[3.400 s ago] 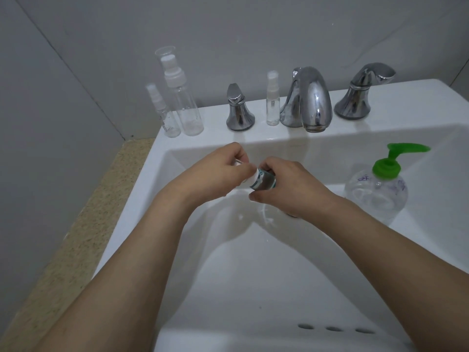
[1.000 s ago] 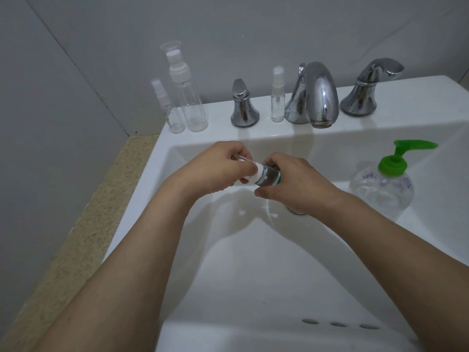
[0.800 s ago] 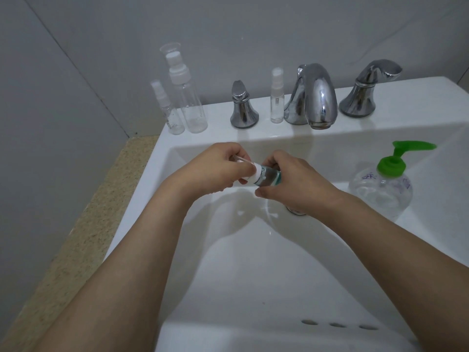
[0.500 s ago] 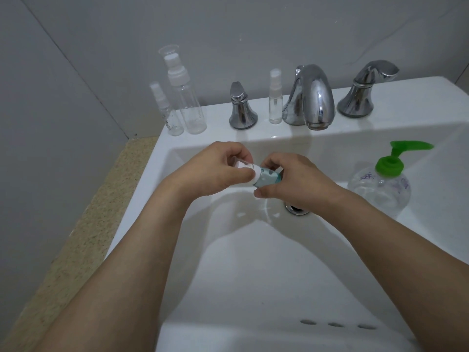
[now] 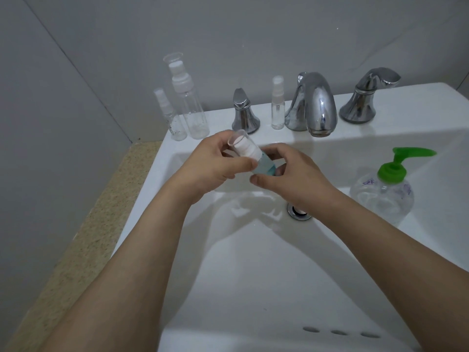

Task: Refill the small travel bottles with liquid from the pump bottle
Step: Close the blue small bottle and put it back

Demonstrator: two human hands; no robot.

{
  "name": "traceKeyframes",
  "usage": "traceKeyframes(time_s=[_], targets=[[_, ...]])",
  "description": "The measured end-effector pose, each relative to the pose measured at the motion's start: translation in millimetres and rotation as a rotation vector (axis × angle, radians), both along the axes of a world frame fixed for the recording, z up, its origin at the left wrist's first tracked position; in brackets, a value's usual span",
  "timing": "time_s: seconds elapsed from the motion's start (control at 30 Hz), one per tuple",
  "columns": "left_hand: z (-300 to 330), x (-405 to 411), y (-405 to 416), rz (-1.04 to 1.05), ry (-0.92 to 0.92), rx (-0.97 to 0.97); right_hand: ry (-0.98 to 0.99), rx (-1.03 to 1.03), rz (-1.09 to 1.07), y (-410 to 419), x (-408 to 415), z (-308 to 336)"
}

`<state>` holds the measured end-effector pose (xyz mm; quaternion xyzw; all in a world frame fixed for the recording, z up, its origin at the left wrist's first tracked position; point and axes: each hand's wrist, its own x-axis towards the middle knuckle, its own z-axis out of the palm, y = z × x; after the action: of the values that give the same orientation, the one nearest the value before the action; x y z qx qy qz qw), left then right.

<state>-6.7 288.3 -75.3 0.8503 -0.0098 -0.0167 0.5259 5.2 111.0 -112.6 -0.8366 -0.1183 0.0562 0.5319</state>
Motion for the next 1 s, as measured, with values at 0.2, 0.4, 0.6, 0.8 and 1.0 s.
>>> traceKeyframes(time_s=[0.2, 0.4, 0.6, 0.8, 1.0], targets=[[4.4, -4.9, -2.4, 0.226, -0.231, 0.166, -0.11, -0.143, -0.009, 0.9, -3.4, -5.1], [-1.3, -0.7, -7.2, 0.466, -0.459, 0.128, -0.214, -0.231, -0.006, 5.3, -6.7, -6.1], [-12.5, 13.0, -13.7, 0.528, -0.418, 0.165, -0.295, -0.381, -0.013, 7.1, -11.3, -1.3], [-14.8, 23.9, -18.0, 0.591, -0.411, 0.218, -0.292, -0.405, -0.004, 6.0, -12.4, -0.2], [-21.0, 30.2, -20.7, 0.63, -0.41, 0.223, -0.277, -0.392, 0.018, 7.1, -11.5, -0.5]])
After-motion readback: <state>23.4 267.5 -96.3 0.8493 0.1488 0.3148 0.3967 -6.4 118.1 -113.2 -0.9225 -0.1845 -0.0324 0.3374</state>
